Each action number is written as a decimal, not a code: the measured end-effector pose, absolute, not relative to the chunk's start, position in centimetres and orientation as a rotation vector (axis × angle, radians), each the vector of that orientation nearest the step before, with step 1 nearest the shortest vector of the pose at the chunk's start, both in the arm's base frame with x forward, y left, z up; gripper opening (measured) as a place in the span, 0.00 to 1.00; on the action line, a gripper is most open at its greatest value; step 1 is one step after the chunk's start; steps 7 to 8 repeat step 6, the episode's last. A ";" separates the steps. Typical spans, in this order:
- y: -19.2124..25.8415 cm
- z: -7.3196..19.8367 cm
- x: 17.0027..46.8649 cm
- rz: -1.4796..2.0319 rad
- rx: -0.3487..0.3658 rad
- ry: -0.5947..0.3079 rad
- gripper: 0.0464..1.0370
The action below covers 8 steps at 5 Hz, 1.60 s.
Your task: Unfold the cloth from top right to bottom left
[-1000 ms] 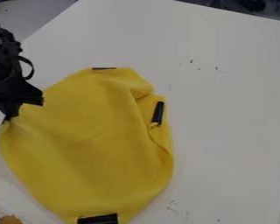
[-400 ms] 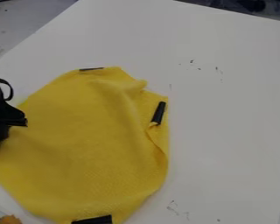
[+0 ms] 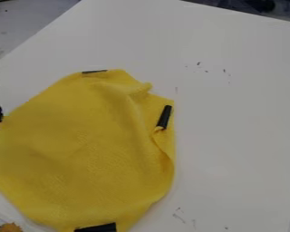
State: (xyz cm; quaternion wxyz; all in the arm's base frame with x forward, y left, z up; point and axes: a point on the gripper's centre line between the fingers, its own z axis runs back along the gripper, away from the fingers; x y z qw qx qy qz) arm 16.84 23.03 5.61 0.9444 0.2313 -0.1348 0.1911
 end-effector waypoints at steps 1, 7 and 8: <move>24.0 7.9 16.6 0.354 0.526 -0.259 0.96; 6.8 8.2 24.0 0.083 0.245 -0.220 0.96; 6.8 8.2 24.0 0.083 0.245 -0.220 0.96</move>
